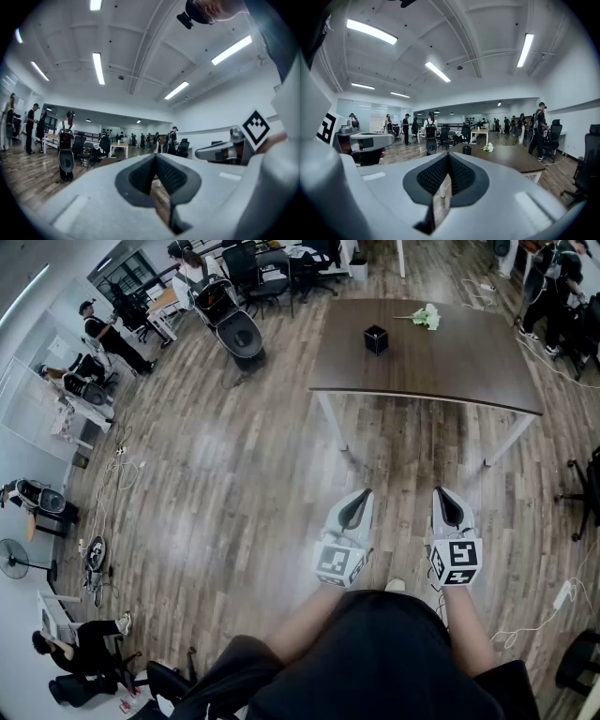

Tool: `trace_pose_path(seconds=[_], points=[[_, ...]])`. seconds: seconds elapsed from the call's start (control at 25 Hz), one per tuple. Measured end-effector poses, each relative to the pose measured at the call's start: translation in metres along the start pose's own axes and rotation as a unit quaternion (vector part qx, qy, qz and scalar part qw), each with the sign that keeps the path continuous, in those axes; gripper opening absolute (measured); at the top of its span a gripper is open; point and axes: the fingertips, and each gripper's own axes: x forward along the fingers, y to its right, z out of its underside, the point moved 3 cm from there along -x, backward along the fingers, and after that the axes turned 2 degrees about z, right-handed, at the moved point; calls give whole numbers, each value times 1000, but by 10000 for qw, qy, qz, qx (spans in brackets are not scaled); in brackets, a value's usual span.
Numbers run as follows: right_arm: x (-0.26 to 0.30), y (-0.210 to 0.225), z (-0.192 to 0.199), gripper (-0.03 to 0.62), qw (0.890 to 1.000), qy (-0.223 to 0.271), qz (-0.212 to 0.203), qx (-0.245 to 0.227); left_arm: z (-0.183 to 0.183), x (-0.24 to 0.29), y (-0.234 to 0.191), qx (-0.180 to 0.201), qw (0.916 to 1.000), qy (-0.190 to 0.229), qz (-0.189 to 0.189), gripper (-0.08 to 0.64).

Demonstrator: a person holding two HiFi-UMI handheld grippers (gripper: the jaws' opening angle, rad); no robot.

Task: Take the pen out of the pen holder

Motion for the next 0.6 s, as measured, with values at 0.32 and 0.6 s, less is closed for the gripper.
trace_pose_path(seconds=[0.32,0.6], points=[[-5,20,-3,2,9998,166,86,14,-1,10,10,37,10000,20,-38,2],[-15,39,2,2,9998,194,6,26,0,15,16,1,9997,80,-249,2]])
